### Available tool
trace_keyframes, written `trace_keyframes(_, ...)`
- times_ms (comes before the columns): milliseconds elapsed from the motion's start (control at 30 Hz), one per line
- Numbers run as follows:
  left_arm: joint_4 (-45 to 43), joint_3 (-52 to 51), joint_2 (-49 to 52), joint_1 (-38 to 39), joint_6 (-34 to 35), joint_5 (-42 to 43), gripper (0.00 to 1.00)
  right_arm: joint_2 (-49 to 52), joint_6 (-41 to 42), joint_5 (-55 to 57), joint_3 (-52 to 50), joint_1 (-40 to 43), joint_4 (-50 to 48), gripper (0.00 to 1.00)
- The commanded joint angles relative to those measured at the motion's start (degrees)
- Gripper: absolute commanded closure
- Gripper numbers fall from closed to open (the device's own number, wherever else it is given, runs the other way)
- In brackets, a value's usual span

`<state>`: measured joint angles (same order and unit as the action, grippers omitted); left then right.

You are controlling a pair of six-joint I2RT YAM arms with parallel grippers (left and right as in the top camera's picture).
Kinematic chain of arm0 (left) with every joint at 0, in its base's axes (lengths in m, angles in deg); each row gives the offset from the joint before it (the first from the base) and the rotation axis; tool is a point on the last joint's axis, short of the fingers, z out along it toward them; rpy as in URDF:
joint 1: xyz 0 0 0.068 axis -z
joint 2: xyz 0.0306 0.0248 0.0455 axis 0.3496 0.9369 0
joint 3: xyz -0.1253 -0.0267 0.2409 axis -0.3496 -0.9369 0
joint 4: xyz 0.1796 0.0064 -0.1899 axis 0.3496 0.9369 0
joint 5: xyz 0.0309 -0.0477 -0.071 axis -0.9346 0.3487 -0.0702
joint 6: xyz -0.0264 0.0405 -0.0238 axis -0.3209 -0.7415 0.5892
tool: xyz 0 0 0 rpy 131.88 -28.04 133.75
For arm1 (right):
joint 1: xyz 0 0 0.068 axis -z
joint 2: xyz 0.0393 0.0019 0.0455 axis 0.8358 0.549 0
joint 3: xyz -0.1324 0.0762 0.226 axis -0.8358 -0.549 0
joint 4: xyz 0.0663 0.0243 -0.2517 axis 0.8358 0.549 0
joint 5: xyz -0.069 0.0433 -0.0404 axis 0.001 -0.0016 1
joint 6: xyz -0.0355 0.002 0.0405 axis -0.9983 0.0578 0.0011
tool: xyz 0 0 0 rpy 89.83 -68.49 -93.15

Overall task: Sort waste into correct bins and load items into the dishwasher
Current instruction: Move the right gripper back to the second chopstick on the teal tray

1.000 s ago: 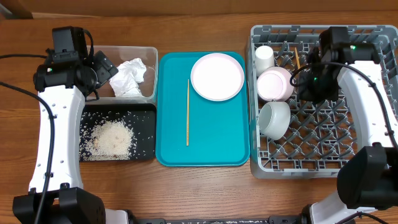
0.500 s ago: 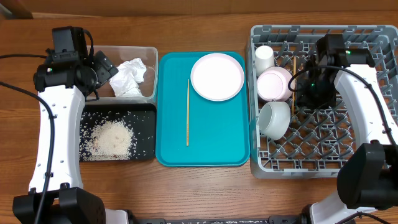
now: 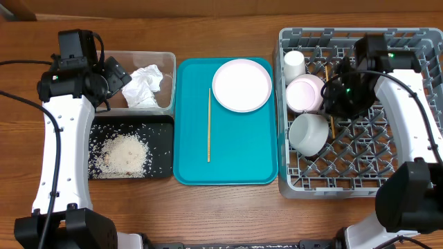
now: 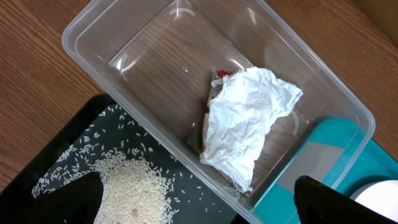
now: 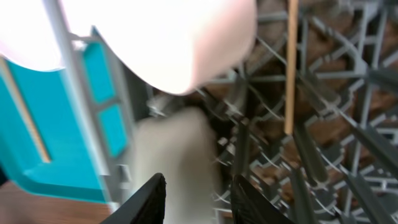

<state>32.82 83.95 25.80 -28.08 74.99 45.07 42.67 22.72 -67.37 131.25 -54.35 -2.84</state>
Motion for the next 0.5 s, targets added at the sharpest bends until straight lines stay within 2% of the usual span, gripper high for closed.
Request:
trace_keyframes(0,0.1,0.7,0.2,-0.2,0.7,0.2,0.0,-4.0,0.2,-3.6,3.7,-0.2,-0.2,0.63)
trace_keyframes(100,0.1,0.7,0.2,-0.2,0.7,0.2,0.0,-5.4,0.2,-5.1,4.4,-0.9,-0.3,0.63)
trace_keyframes(267,0.1,0.7,0.2,-0.2,0.7,0.2,0.0,-5.8,0.3,-14.6,4.3,-5.5,-0.8,0.62)
trace_keyframes(467,0.1,0.7,0.2,-0.2,0.7,0.2,0.0,-5.6,9.1,-11.9,4.0,-15.5,-3.7,0.62)
